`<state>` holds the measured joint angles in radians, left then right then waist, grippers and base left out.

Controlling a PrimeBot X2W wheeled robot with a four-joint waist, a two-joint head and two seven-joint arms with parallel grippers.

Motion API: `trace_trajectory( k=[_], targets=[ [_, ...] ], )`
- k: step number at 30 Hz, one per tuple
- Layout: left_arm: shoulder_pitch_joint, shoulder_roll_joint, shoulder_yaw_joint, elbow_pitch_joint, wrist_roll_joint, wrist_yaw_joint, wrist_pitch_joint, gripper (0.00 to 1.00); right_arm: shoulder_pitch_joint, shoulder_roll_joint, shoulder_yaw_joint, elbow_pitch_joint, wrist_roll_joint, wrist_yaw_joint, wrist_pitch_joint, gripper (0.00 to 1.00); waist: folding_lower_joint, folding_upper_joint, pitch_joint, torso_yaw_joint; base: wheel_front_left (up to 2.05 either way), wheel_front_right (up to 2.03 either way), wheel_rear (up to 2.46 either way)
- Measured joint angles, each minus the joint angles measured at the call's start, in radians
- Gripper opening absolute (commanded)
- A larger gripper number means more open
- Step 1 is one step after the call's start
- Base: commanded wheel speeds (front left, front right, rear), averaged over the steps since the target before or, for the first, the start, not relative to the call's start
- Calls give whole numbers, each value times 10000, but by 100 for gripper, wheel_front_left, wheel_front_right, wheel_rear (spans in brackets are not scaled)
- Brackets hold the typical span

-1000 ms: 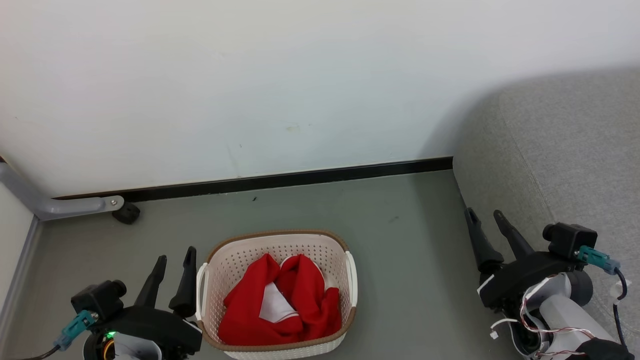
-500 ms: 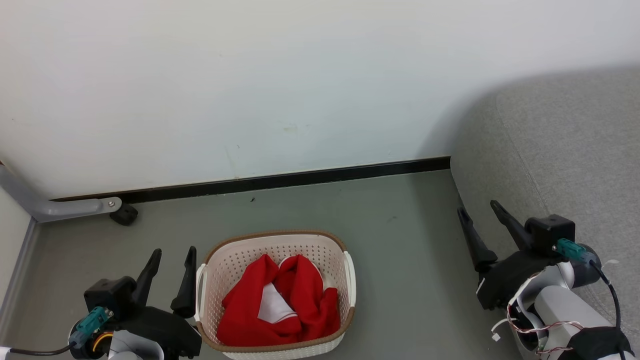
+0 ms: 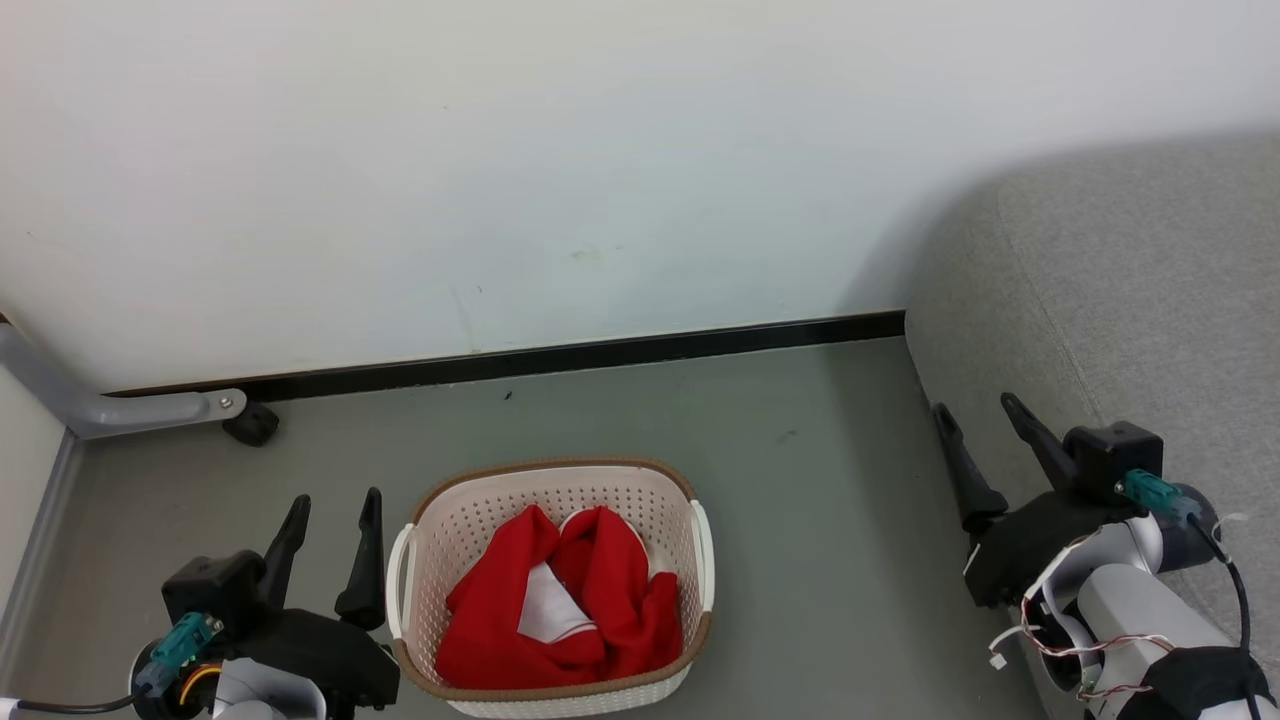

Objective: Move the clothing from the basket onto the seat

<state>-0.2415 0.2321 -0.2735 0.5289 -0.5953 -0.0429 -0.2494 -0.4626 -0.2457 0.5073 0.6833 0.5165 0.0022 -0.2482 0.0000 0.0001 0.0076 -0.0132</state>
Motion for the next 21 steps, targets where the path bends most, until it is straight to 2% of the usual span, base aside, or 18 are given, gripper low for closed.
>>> trace_trajectory(
  k=[12, 21],
  targets=[
    [42, -174, 658, 180, 0, 263, 0, 100, 5, 12, -311, 44, 0, -374, -2, 100, -1, -1, 63, 6, 0, 0, 0],
    [42, -251, 711, 249, 263, 242, 0, 100, 12, 13, -370, 21, -84, -376, -2, 100, -1, 0, 154, -8, 0, 0, 0]
  ],
)
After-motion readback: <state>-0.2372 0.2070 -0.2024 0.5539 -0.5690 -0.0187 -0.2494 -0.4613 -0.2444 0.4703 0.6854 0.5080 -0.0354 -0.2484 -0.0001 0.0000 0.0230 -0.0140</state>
